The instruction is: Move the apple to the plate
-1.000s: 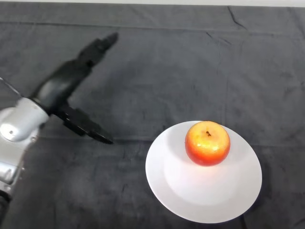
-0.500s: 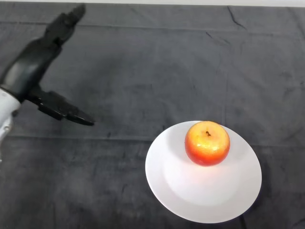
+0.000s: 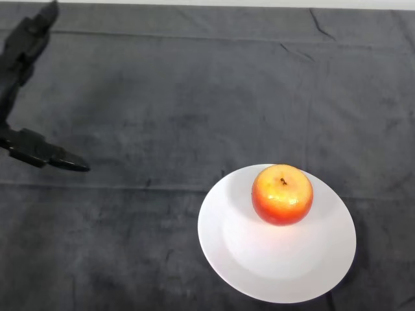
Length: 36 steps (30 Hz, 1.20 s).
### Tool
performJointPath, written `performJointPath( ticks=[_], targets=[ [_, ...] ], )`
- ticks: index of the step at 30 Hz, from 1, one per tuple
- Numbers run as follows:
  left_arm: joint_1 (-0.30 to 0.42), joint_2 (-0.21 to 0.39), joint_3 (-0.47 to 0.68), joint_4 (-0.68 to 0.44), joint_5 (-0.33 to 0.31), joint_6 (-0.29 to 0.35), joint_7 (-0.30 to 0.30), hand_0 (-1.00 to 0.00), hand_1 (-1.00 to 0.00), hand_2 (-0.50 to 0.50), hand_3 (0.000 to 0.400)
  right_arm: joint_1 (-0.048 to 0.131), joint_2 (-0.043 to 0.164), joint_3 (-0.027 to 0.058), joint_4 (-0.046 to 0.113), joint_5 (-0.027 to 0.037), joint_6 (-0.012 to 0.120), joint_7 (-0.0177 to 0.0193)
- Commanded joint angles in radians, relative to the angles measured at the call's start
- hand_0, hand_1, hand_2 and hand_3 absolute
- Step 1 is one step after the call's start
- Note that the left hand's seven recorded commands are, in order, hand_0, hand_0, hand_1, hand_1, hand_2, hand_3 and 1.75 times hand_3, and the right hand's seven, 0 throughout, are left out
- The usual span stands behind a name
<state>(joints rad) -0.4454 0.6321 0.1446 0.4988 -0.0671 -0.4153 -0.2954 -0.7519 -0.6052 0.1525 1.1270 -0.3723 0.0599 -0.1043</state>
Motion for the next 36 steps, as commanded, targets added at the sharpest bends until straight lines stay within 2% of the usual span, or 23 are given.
performJointPath(
  ticks=[1, 11, 17, 26, 36],
  targets=[
    [0.035, 0.057, 0.04, 0.054, -0.029, -0.03, 0.0, 0.0, 0.0, 0.0, 0.0, 0.053, -0.002, -0.0116, -0.012, 0.0098, 0.012, 0.0075],
    [0.002, 0.081, 0.107, 0.27, -0.034, -0.118, 0.011, 0.0, 0.0, 0.0, 0.0, 0.05, -0.002, -0.0108, -0.006, 0.0088, 0.01, 0.007],
    [-0.029, 0.099, 0.138, 0.38, -0.037, -0.144, 0.024, 0.0, 0.0, 0.0, 0.0, 0.047, -0.002, -0.0102, 0.0, 0.008, 0.008, 0.0064],
    [-0.045, 0.144, 0.196, 0.502, -0.062, -0.186, 0.024, 0.0, 0.0, 0.0, 0.0, 0.042, -0.002, -0.0091, 0.009, 0.0068, 0.005, 0.0052],
    [-0.052, 0.192, 0.271, 0.597, -0.108, -0.202, 0.042, 0.0, 0.0, 0.0, 0.0, 0.037, -0.001, -0.0079, 0.018, 0.0056, 0.001, 0.0038]
  ],
)
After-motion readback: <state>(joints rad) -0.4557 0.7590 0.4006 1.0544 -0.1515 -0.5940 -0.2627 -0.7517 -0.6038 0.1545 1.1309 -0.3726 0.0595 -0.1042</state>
